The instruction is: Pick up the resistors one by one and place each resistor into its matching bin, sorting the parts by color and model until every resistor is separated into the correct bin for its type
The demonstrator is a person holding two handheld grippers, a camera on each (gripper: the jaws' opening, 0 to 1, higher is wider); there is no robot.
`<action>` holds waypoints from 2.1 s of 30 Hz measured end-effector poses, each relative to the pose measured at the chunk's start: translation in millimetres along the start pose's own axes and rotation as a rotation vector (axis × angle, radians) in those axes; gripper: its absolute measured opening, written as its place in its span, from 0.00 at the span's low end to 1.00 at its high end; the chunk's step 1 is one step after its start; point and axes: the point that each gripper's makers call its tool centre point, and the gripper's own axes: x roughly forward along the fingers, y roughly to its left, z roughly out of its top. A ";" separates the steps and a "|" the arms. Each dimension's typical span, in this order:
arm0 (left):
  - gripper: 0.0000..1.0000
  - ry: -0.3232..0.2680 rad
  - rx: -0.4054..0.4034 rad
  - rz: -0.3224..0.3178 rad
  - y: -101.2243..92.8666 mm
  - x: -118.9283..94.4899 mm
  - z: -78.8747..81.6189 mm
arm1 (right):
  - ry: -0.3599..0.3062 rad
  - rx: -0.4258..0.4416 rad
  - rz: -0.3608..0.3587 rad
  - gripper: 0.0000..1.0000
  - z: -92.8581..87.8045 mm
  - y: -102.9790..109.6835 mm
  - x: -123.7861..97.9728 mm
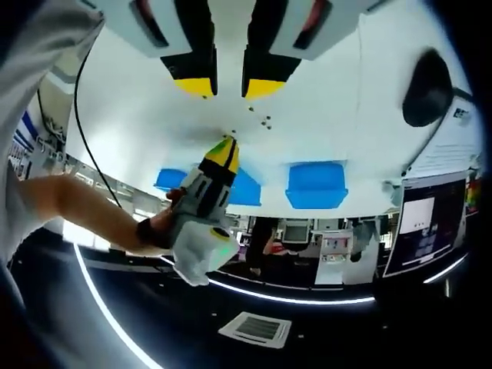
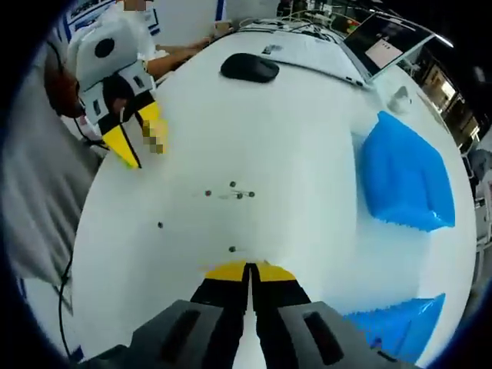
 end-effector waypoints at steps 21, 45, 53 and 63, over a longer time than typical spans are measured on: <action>0.16 -0.014 -0.006 0.008 6.1 -0.2 2.6 | -0.459 0.020 -0.060 0.05 78.8 -4.7 -42.8; 0.15 -0.041 -0.071 0.045 16.8 -13.6 3.4 | -0.941 0.399 -0.748 0.05 99.9 -177.7 -110.8; 0.14 -0.044 -0.081 0.060 23.2 -16.6 3.8 | -0.947 0.460 -0.718 0.05 96.7 -182.8 -98.4; 0.15 -0.054 -0.065 0.058 19.0 -13.8 10.7 | -0.999 0.493 -0.716 0.40 88.2 -192.3 -104.6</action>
